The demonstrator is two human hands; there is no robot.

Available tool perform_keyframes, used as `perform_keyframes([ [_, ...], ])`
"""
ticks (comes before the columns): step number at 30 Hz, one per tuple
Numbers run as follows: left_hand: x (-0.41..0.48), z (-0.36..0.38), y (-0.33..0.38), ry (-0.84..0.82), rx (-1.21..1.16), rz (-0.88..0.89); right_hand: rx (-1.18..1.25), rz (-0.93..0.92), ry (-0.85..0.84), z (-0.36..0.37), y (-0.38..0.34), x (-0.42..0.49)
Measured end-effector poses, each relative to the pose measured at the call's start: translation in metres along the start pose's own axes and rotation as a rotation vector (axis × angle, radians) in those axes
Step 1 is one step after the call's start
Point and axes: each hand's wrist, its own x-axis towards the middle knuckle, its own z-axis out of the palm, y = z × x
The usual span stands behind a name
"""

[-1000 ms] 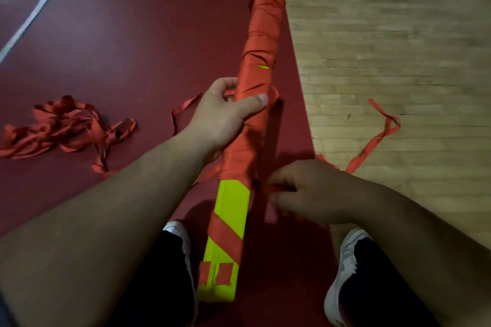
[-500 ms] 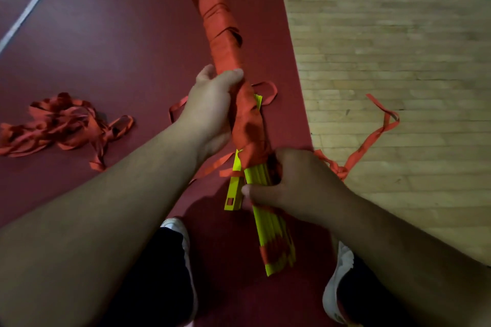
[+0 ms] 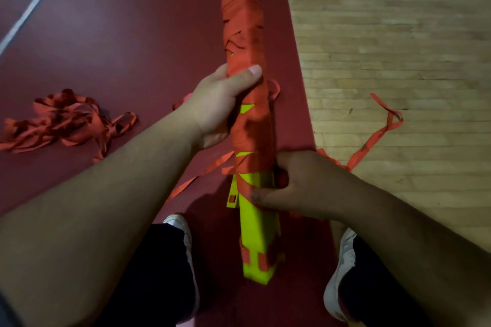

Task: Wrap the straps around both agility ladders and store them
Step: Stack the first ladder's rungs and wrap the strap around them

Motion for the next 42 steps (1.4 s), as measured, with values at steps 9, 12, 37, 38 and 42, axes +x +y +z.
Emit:
perform_keyframes([
  [9, 0.004, 0.000, 0.000, 0.189, 0.240, 0.135, -0.136, 0.113, 0.004, -0.012, -0.007, 0.003],
  [12, 0.005, -0.002, 0.000, 0.185, 0.324, 0.178, -0.125, 0.038, -0.042, -0.013, -0.006, 0.005],
  [37, -0.007, -0.002, 0.009, -0.057, -0.241, -0.072, 0.398, -0.080, -0.026, 0.003, -0.004, 0.009],
  [38, -0.007, 0.000, 0.010, -0.024, -0.188, -0.055, 0.363, -0.054, -0.030, 0.000, -0.002, 0.011],
  [42, -0.001, -0.002, 0.006, 0.172, 0.100, 0.048, 0.016, -0.021, 0.008, -0.004, 0.003, 0.013],
])
